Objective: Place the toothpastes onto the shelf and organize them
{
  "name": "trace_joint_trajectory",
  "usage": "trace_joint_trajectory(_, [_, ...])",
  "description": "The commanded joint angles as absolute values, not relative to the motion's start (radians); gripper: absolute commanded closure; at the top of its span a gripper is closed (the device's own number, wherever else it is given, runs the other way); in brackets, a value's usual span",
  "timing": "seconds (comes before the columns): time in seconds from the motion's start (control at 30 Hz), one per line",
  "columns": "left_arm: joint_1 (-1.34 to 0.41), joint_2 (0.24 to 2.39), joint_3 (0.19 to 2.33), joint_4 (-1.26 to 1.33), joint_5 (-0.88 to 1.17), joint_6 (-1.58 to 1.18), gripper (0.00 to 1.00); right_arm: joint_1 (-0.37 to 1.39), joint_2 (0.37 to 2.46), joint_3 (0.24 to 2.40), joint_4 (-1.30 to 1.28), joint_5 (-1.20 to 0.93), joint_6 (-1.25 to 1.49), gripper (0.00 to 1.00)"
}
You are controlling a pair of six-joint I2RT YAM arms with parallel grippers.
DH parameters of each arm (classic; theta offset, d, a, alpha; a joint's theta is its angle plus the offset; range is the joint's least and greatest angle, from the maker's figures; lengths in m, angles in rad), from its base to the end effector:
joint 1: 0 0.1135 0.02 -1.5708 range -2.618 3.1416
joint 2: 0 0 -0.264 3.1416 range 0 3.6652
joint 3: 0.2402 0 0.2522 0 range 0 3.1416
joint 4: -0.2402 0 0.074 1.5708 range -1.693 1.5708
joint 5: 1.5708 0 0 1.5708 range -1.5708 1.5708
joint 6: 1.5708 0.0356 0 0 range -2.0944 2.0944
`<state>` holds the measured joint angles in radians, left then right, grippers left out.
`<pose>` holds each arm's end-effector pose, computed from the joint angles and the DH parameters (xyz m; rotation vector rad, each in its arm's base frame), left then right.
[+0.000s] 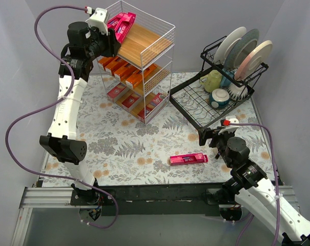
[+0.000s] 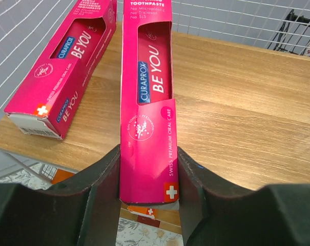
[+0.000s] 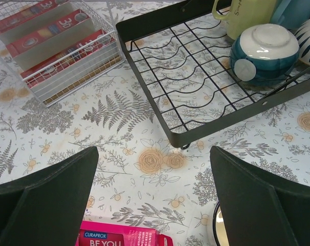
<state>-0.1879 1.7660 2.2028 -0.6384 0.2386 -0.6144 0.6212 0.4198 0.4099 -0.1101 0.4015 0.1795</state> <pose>0.3660 -0.0782 0.5087 -0.2119 1.8233 -0.7839 0.1142 0.0646 0.2659 -0.0714 1.6865 0.2627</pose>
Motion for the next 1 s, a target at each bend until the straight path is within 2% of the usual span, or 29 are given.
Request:
trace_joint_trajectory(0.0, [-0.176, 1.756, 2.266, -0.612, 0.327, -0.592, 0.6, 0.62, 0.42, 0.433, -0.074, 0.393, 0.169, 0.02])
trace_joint_trajectory(0.3, [-0.17, 1.799, 2.272, -0.588, 0.357, -0.587, 0.53, 0.618, 0.419, 0.431, -0.075, 0.387, 0.169, 0.01])
trace_joint_trajectory(0.47, [-0.169, 1.809, 2.246, -0.557, 0.371, -0.583, 0.63, 0.62, 0.416, 0.43, -0.075, 0.388, 0.169, 0.01])
trace_joint_trajectory(0.57, [-0.167, 1.818, 2.241, -0.534, 0.38, -0.577, 0.66, 0.62, 0.414, 0.428, -0.074, 0.387, 0.172, 0.01])
trace_joint_trajectory(0.83, [-0.144, 1.859, 2.269, -0.502, 0.402, -0.578, 0.66, 0.62, 0.417, 0.428, -0.072, 0.385, 0.169, 0.01])
trace_joint_trajectory(0.97, [-0.121, 1.868, 2.27, -0.486, 0.432, -0.584, 0.63, 0.621, 0.419, 0.428, -0.072, 0.382, 0.167, 0.01])
